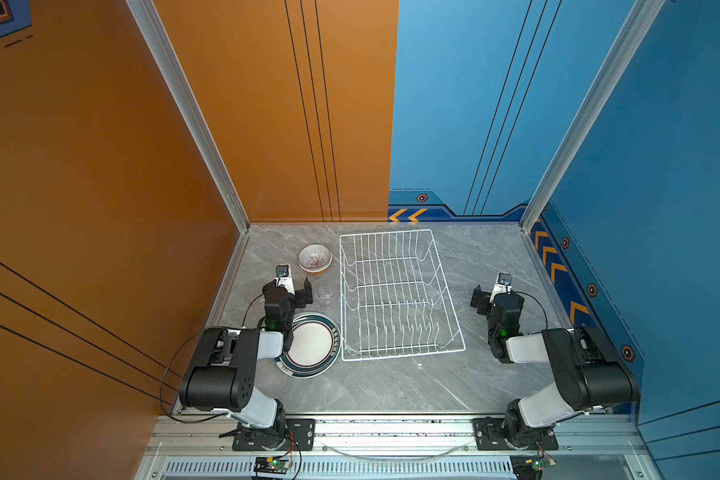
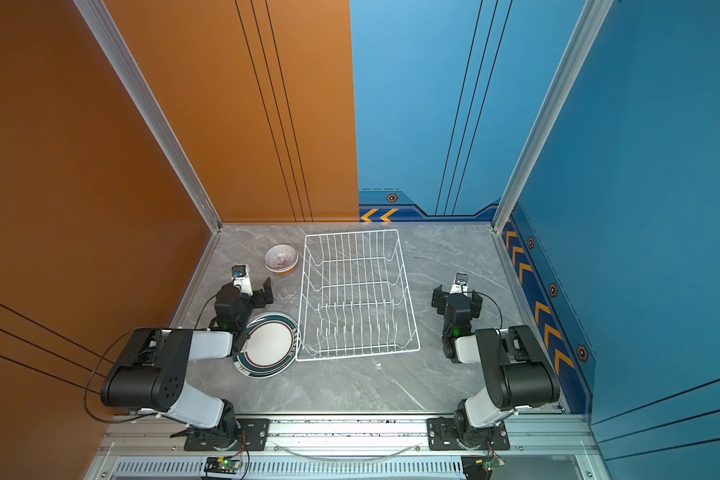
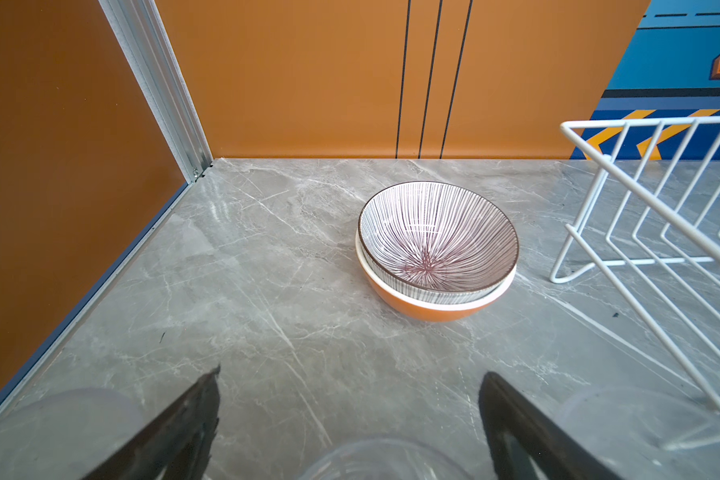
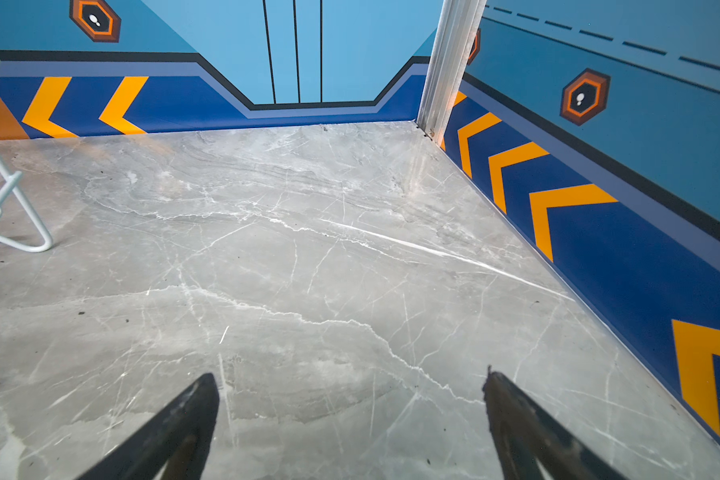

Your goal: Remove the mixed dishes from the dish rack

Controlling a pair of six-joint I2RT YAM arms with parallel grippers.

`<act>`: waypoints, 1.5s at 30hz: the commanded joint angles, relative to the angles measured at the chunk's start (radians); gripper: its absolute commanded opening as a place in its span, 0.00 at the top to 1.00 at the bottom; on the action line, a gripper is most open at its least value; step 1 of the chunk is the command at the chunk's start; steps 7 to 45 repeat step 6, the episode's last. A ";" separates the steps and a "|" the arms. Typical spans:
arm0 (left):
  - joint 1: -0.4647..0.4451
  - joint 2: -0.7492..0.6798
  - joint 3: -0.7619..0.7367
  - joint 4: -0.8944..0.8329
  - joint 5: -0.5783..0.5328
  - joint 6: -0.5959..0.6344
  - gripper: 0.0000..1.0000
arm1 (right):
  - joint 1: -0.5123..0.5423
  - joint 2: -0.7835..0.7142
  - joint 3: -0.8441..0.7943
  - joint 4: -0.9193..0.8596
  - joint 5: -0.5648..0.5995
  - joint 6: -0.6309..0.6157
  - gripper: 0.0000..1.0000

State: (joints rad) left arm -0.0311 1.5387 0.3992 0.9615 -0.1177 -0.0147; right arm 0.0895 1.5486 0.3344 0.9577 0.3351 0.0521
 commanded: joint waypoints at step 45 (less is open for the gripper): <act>-0.010 0.023 -0.020 -0.041 -0.043 0.033 0.02 | -0.007 0.002 0.014 0.006 -0.015 0.010 0.00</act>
